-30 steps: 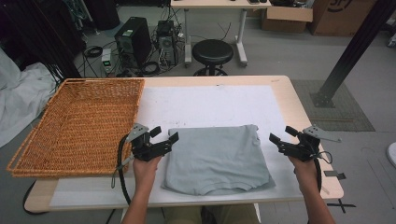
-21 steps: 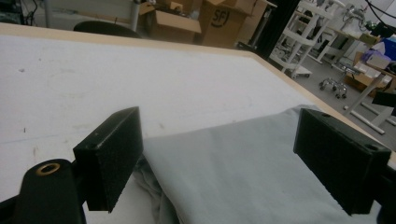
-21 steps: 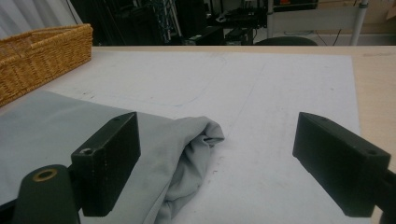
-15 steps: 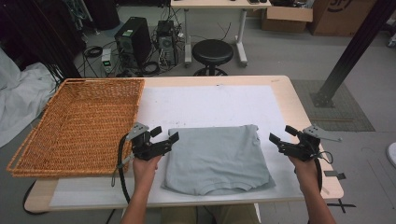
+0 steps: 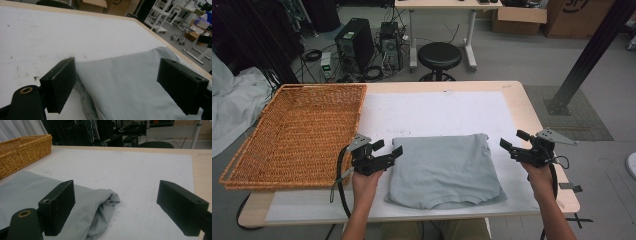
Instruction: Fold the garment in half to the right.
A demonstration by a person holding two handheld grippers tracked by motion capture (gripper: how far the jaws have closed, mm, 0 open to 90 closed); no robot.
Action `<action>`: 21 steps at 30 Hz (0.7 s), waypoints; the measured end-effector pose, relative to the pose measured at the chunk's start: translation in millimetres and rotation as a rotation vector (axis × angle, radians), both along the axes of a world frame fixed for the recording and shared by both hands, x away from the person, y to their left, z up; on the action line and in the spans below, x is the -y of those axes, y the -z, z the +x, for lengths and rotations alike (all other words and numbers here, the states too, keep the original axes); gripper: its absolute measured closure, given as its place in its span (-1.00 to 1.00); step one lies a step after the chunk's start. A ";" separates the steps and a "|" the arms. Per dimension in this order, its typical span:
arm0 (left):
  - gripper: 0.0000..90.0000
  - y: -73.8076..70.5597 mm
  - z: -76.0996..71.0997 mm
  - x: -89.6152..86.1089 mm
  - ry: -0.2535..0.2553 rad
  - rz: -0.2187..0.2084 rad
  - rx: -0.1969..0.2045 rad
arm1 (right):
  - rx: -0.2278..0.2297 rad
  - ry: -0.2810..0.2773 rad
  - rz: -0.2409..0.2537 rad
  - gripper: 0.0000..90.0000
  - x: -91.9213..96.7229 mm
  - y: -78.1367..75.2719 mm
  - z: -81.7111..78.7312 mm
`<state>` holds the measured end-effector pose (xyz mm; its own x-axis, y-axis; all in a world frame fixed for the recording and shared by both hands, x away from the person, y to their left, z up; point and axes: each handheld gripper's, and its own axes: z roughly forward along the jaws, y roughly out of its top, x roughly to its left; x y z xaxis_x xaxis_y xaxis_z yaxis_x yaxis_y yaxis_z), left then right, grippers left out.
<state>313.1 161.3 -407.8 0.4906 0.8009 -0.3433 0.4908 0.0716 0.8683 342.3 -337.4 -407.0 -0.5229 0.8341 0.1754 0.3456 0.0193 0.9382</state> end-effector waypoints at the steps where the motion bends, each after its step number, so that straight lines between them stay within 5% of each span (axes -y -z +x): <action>1: -0.62 1.2 -3.6 -0.5 -0.003 -0.005 -0.017 | 0.001 -0.004 0.004 -0.68 0.1 -1.3 1.3; 6: -0.62 5.8 -15.8 0.1 0.005 0.003 -0.050 | 0.007 -0.034 0.007 -0.68 -0.1 -7.9 8.8; 11: -0.65 10.6 -28.6 -0.6 -0.038 -0.008 -0.049 | 0.006 -0.081 0.001 -0.68 -4.6 -15.0 16.8; 21: -0.62 8.5 -50.1 0.8 -0.021 0.017 -0.047 | 0.009 -0.171 -0.018 -0.68 -21.2 -26.0 34.3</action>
<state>262.9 160.5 -416.3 0.4575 0.8168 -0.3515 0.5292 0.0675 0.8458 376.7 -316.2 -381.0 -0.6589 0.7358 0.1564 0.3276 0.0935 0.9402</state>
